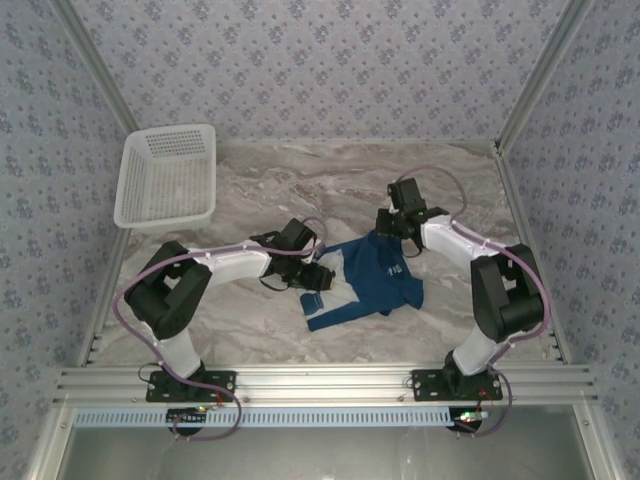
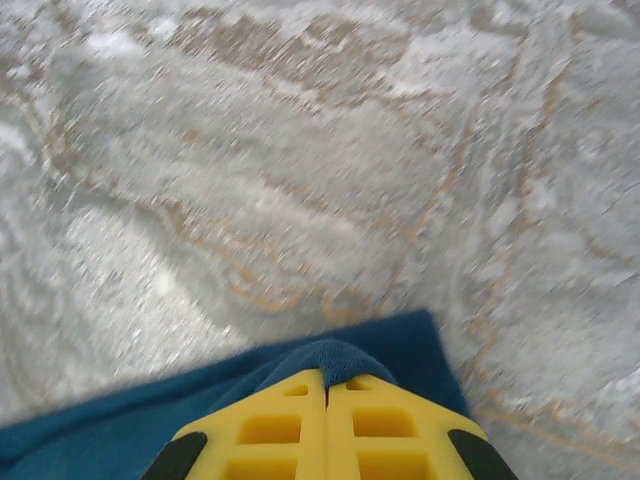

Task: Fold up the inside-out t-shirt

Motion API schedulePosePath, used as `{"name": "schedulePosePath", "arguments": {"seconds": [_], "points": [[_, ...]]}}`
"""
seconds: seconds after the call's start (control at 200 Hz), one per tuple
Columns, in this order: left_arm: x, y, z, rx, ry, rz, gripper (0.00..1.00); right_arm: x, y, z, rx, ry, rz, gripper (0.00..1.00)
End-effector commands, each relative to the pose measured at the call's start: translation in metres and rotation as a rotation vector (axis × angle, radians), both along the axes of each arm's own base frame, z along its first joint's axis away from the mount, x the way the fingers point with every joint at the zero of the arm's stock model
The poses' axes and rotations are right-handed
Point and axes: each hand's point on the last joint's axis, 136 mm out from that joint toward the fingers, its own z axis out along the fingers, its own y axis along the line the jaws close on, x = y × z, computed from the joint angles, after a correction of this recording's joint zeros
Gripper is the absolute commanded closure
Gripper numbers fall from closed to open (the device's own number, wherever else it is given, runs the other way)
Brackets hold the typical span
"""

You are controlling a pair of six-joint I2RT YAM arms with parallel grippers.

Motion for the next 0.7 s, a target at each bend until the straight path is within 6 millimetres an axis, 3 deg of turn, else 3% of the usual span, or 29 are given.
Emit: {"name": "schedulePosePath", "arguments": {"seconds": [0.0,0.145,0.16,0.29,0.405,0.43,0.695], "points": [[-0.016,0.011,-0.018,0.069,0.066,-0.025,0.44,0.014,-0.02,-0.01,-0.065,0.038,-0.027,0.97],[-0.016,0.009,-0.016,0.059,0.066,-0.025,0.44,0.018,-0.034,-0.029,-0.07,0.12,-0.054,0.87],[-0.016,0.008,-0.015,0.057,0.065,-0.027,0.44,0.027,-0.034,-0.02,-0.061,0.101,-0.058,0.85],[-0.013,0.005,-0.012,0.045,0.055,-0.025,0.44,0.026,-0.043,-0.006,-0.047,0.107,-0.065,0.73],[-0.01,0.001,-0.007,0.034,0.044,-0.024,0.44,0.006,-0.045,0.02,-0.032,0.083,-0.045,0.63],[-0.009,0.0,-0.005,0.034,0.038,-0.024,0.44,-0.011,-0.046,0.01,-0.03,0.12,-0.038,0.62],[0.015,-0.006,0.038,-0.004,-0.096,-0.012,0.42,-0.131,-0.038,0.012,0.148,0.226,-0.073,0.57]]}}
